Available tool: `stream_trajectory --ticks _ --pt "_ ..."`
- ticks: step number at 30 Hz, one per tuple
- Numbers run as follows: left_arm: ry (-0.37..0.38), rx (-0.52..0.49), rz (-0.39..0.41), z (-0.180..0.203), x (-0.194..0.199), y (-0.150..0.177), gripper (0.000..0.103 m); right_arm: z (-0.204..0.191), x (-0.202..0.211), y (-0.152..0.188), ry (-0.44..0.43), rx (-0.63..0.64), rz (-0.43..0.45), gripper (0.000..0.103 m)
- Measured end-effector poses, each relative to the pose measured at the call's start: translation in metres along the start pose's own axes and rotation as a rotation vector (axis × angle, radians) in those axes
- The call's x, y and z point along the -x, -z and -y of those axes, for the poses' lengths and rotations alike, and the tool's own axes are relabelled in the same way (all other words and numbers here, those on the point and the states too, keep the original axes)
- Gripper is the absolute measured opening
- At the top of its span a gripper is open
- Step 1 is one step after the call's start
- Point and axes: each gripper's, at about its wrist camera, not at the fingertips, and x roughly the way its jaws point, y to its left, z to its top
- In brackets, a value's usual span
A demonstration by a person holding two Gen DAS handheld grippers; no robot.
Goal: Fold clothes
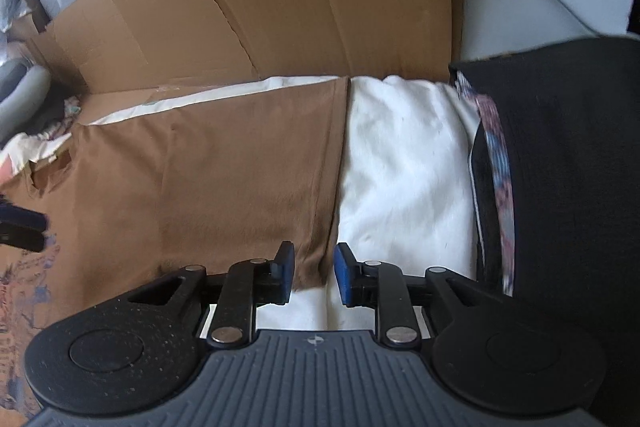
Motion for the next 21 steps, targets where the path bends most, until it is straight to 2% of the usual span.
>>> stream_trajectory --ticks 4,9,11,12,14,18,21 --pt "0.021 -0.045 -0.022 0.013 -0.018 -0.015 0.045 -0.002 -0.006 0.006 -0.011 -0.018 -0.022 0.023" --pt "0.048 -0.049 -0.038 0.029 -0.044 -0.022 0.033 0.003 -0.017 0.009 -0.007 -0.077 -0.041 0.023" --pt "0.06 -0.052 -0.043 0.037 -0.054 -0.022 0.029 0.003 -0.019 0.009 -0.004 -0.072 -0.044 0.02" --pt "0.061 -0.056 -0.047 0.04 -0.059 -0.022 0.027 0.003 -0.019 0.009 0.001 -0.069 -0.048 0.01" --pt "0.064 -0.055 -0.054 0.045 -0.067 -0.021 0.022 0.001 -0.017 0.008 0.012 -0.051 -0.046 0.003" --pt "0.075 -0.05 -0.053 0.049 -0.075 -0.019 0.021 -0.001 -0.012 0.006 0.051 -0.029 -0.047 0.002" --pt "0.057 -0.064 -0.074 0.052 -0.085 -0.017 0.021 0.001 -0.016 0.006 0.118 -0.018 -0.071 0.0"
